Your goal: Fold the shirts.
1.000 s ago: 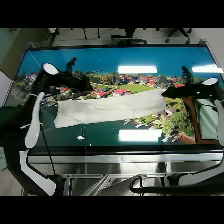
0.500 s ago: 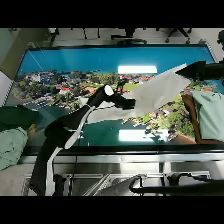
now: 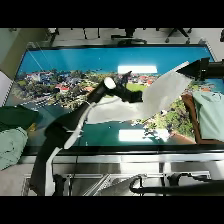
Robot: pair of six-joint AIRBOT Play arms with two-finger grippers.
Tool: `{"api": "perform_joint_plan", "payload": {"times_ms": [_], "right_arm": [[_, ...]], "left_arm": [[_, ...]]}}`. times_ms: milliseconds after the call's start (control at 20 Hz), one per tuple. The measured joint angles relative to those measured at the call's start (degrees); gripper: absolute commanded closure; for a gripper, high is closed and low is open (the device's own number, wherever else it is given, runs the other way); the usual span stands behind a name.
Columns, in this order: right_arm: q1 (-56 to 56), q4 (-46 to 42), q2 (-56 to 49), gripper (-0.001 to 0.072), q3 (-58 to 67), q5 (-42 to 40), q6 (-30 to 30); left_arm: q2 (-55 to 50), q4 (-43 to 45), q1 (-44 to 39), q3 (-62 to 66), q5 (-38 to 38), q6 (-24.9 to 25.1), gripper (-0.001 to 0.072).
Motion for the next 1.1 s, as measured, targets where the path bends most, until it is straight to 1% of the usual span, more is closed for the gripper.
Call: {"api": "perform_joint_plan", "payload": {"times_ms": [200,350,550,700,750,800,850,950,1000,1100], "right_arm": [[3.7,0.1,-1.0,0.0691,-0.7,-2.2,0.6],[11.5,0.2,-1.5,0.0691,-2.7,-8.4,0.7],[28.1,0.2,-4.4,0.0691,-4.7,-22.8,-0.1],[41.6,0.4,-9.5,0.0685,-5.1,-38.1,-4.3],[46.0,0.4,-12.0,0.0615,-5.2,-43.8,-6.3],[49.6,0.4,-14.6,0.042,-5.2,-49.3,-8.3],[53.3,0.4,-17.7,0.0301,-5.2,-55.2,-10.2],[58.7,0.4,-23.4,0.0294,-5.3,-64.0,-12.5],[60.4,0.4,-25.3,0.0294,-5.3,-66.9,-13.3],[61.6,-0.1,-26.8,0.0295,-5.3,-69.3,-15.0]], "left_arm": [[12.7,-1.8,9.0,0.2,-7.3,2.8,0.0692],[22.6,-2.6,16.8,0.2,-10.3,3.7,0.0692],[33.6,-3.0,26.2,-1.2,-12.0,4.9,0.0692],[40.5,-3.0,31.2,-6.2,-12.3,7.5,0.0692],[42.4,-3.0,32.5,-8.3,-12.3,8.3,0.0692],[44.1,-3.0,33.4,-10.5,-12.4,9.4,0.0691],[45.4,-3.0,34.1,-12.6,-12.4,10.2,0.0692],[47.5,-2.9,34.8,-16.9,-12.4,12.0,0.0692],[48.2,-2.9,35.1,-18.6,-12.3,12.6,0.0692],[49.0,-2.9,35.4,-21.4,-12.3,13.9,0.0692]]}}
